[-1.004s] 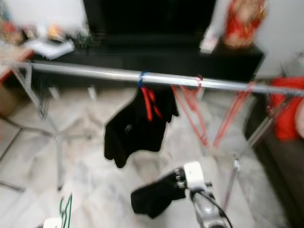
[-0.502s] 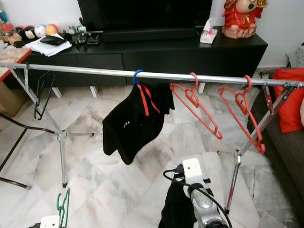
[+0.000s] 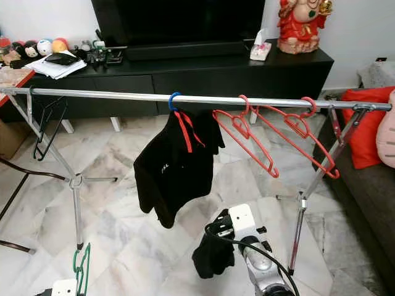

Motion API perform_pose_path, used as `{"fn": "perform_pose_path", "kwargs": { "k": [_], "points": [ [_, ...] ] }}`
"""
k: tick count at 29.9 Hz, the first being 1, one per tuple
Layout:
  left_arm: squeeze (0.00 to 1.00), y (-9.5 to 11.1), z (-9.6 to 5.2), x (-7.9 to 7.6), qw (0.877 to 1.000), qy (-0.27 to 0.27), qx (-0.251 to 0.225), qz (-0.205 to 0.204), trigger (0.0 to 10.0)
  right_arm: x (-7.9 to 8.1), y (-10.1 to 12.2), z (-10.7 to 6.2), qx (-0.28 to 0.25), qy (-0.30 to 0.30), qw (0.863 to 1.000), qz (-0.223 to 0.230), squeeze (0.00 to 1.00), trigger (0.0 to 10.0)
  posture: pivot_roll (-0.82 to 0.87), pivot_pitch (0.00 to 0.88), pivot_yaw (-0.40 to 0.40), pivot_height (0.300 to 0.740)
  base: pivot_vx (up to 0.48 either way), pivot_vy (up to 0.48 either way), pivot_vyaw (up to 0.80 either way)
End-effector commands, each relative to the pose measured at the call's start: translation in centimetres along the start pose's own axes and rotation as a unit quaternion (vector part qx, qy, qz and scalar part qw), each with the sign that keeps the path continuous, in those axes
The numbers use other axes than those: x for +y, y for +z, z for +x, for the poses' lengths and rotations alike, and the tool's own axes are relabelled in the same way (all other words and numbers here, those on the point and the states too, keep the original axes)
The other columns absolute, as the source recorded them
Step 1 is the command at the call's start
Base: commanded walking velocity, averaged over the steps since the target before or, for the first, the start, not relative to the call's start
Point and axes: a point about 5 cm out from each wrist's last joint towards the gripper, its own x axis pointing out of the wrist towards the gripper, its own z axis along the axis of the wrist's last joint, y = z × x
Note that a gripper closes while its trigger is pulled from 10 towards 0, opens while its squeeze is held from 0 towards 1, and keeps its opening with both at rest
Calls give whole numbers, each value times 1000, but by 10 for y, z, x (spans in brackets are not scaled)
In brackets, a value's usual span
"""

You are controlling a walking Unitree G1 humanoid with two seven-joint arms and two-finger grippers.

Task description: Hang hanger

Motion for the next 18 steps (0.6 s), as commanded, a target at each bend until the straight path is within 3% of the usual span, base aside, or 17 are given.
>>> {"fn": "perform_pose_path", "kwargs": {
  "k": [1,2,3,4,6,11,14,18],
  "points": [
    [0,-2,-1,6,1000,8,2,-5,10000,1,5,1,-19,2,1000,-4,0,10000,-152,0,59,740,0,0,0],
    [0,-2,-1,6,1000,8,2,-5,10000,1,5,1,-19,2,1000,-4,0,10000,-152,0,59,740,0,0,0],
    [0,-3,-1,6,1000,4,7,0,10000,17,2,-1,-2,135,985,-104,0,10000,-157,0,63,740,0,0,0],
    [0,-3,-1,6,1000,4,7,0,10000,17,2,-1,-2,135,985,-104,0,10000,-157,0,63,740,0,0,0],
    [0,-4,-1,5,1000,0,12,2,10000,26,-6,-6,24,210,962,-173,0,10000,-157,0,63,740,0,0,0],
    [0,-5,-1,0,1000,-5,19,3,10000,26,-16,-8,51,209,954,-208,0,10000,-156,0,60,740,0,0,0],
    [0,-5,0,-1,1000,-6,22,4,10000,28,-16,-8,47,195,963,-182,0,10000,-156,0,61,740,0,0,0],
    [0,-8,-1,0,1000,-6,30,6,10000,21,-11,-6,42,168,965,-196,0,10000,-155,0,64,740,0,0,0]
  ]
}}
